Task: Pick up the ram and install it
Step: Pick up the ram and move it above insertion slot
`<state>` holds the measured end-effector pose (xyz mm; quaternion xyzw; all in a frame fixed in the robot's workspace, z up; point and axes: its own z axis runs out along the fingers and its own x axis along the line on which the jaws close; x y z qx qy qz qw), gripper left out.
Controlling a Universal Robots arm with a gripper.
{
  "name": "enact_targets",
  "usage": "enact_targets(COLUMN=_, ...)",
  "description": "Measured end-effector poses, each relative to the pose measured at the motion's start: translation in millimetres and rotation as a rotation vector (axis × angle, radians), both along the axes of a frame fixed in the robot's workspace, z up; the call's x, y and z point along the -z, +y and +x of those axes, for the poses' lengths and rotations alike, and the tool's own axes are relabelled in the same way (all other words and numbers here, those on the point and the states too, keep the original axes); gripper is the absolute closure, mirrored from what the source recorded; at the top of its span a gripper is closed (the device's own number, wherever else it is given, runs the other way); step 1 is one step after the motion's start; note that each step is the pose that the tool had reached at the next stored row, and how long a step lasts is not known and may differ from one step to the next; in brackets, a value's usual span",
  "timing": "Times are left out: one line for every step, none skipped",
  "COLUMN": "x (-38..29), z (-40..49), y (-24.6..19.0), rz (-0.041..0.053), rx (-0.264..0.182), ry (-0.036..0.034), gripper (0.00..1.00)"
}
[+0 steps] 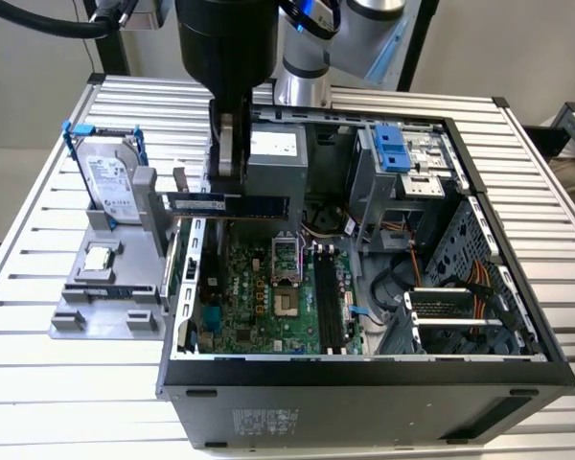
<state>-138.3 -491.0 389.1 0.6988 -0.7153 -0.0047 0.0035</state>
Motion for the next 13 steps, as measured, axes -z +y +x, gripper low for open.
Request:
enact_targets(x=0.0, z=1.1, y=0.0, rz=0.0000, rx=0.000, ry=0.0000, gripper=1.00)
enact_targets(x=0.0, z=2.1, y=0.0, rz=0.0001, rx=0.000, ry=0.0000, gripper=1.00)
enact_targets(x=0.0, z=3.0, y=0.0, rz=0.0000, rx=0.000, ry=0.0000, gripper=1.00)
enact_targets(x=0.0, z=4.0, y=0.0, rz=0.0000, rx=0.000, ry=0.0001, gripper=1.00)
enact_targets(x=0.0, z=5.0, y=0.0, rz=0.0000, rx=0.000, ry=0.0000, gripper=1.00)
enact_targets(x=0.0, z=6.0, y=0.0, rz=0.0000, rx=0.000, ry=0.0000, gripper=1.00)
enact_targets(x=0.0, z=7.0, y=0.0, rz=0.0000, rx=0.000, ry=0.0000, gripper=1.00)
enact_targets(x=0.0, z=7.9, y=0.0, rz=0.0000, rx=0.000, ry=0.0000, gripper=1.00)
enact_targets(x=0.0, z=9.0, y=0.0, rz=0.0001, rx=0.000, ry=0.0000, gripper=1.00)
enact_targets(x=0.0, z=9.7, y=0.0, rz=0.0000, rx=0.000, ry=0.0001, gripper=1.00)
enact_targets(x=0.0, z=10.5, y=0.0, rz=0.0000, rx=0.000, ry=0.0000, gripper=1.00)
enact_targets(x=0.0, z=11.3, y=0.0, rz=0.0000, rx=0.000, ry=0.0000, gripper=1.00)
enact_targets(x=0.0, z=12.2, y=0.0, rz=0.0001, rx=0.000, ry=0.0000, gripper=1.00)
